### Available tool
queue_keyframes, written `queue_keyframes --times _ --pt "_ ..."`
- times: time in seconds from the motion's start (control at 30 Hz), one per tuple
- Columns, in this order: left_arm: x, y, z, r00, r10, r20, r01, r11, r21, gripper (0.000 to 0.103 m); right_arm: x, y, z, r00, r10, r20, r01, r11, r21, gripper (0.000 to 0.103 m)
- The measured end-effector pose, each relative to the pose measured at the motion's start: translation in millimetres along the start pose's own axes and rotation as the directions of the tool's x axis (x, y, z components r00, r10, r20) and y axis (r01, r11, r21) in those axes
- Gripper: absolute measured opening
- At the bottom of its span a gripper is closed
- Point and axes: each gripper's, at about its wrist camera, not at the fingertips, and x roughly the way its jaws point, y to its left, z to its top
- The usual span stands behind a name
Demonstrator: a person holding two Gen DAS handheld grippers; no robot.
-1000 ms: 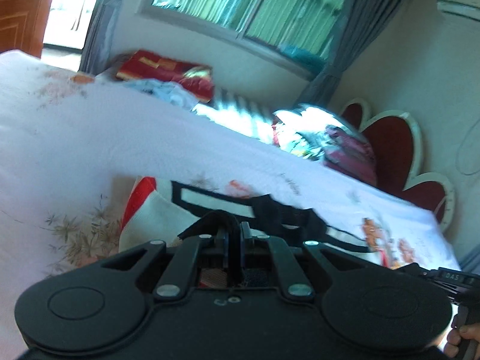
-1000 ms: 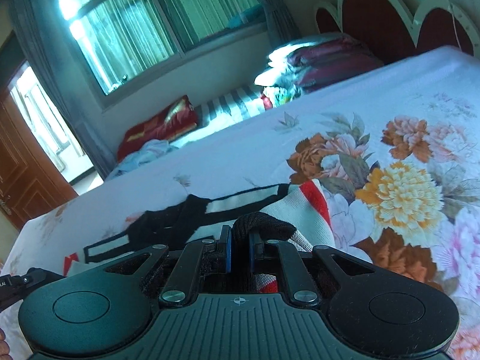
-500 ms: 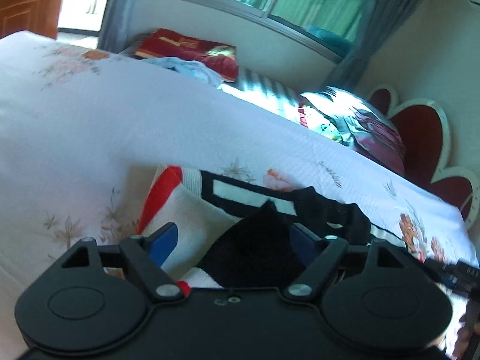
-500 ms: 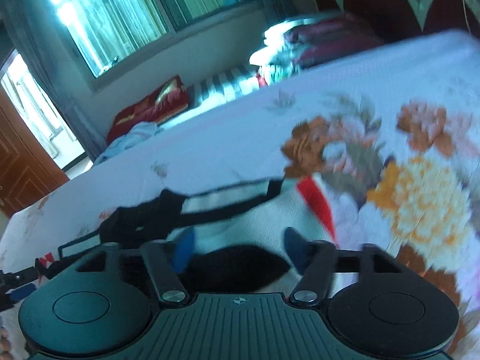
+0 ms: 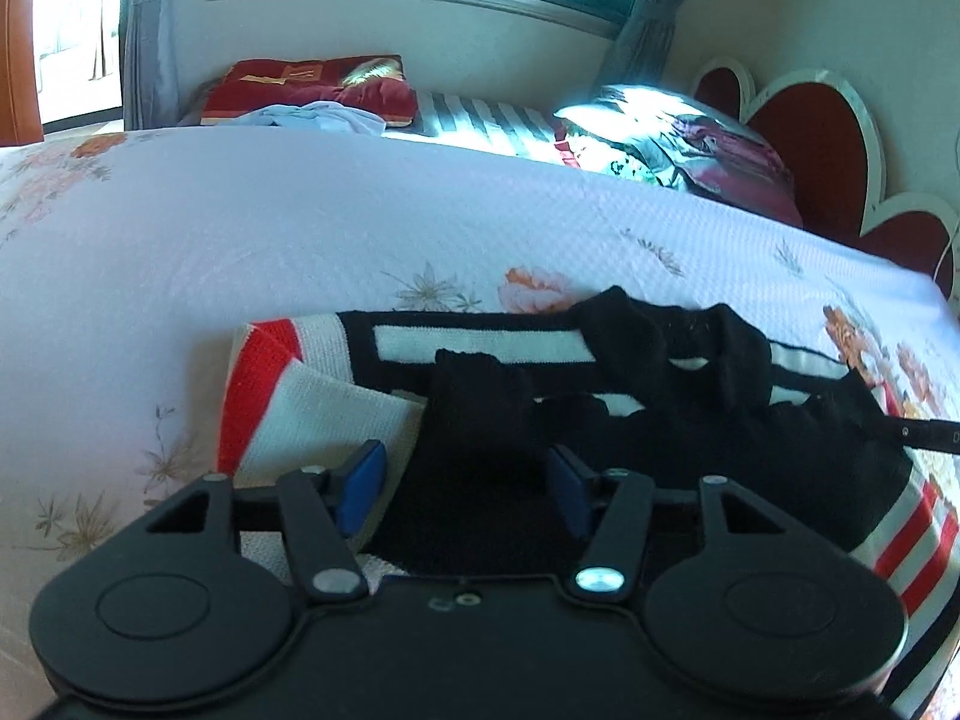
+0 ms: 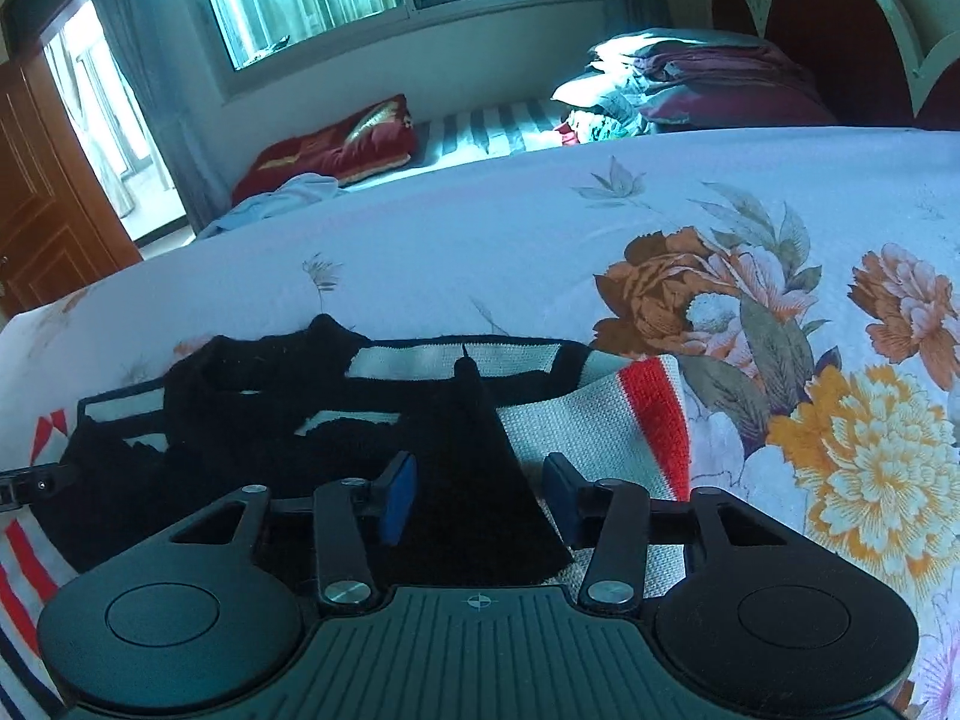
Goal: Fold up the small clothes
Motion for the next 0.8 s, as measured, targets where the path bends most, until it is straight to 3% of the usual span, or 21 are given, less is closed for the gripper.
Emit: queue_keyframes --times 0.03,0.07,0.1,0.13,0.17,0.33,0.5,0.63,0.8 --pt "0.6 -1.1 -0.6 1.0 0.003 -0.006 -0.003 1.0 0.009 0.045 0.7 0.9 -0.2 1.0 0.004 -0.004 -0.004 1.0 -0.008 0.032" --pt "0.2 -2.6 -1.5 1.0 0.017 -0.008 -0.017 1.0 0.023 0.042 1.7 2.7 -0.7 1.0 -0.002 -0.012 0.002 1.0 -0.021 0.01" --pt "-0.9 -3.3 -2.5 1.0 0.027 -0.004 -0.027 0.999 0.034 0.03 2.0 4.3 -1.0 1.0 -0.01 -0.014 0.009 0.999 -0.033 0.008" --pt "-2.3 -1.7 -2.7 1.0 0.019 -0.007 -0.019 0.999 0.029 0.007 1.9 4.6 -1.4 1.0 -0.004 -0.015 0.004 0.999 -0.037 0.007" --pt "-3.3 0.0 -2.1 1.0 0.005 -0.017 -0.005 1.0 0.014 0.005 1.2 4.5 -1.5 1.0 0.003 -0.018 -0.004 0.999 -0.037 0.005" --pt "-18.2 -4.3 -1.0 0.999 -0.015 0.053 0.014 1.0 0.026 0.004 -13.1 8.7 3.1 0.999 0.014 0.042 -0.012 0.999 -0.052 0.004" --pt "-28.8 2.5 16.0 0.989 0.019 0.15 -0.016 1.0 -0.022 0.004 -24.8 8.6 19.8 0.992 -0.004 0.123 0.01 0.999 -0.043 0.004" --pt "-19.0 5.9 22.0 0.984 0.062 0.164 -0.057 0.998 -0.038 0.004 -14.2 4.8 30.6 0.99 -0.034 0.133 0.036 0.999 -0.01 0.004" --pt "1.7 11.0 14.7 0.983 0.125 0.132 -0.117 0.991 -0.067 0.004 12.2 -9.1 29.7 0.993 -0.082 0.082 0.08 0.996 0.036 0.004"
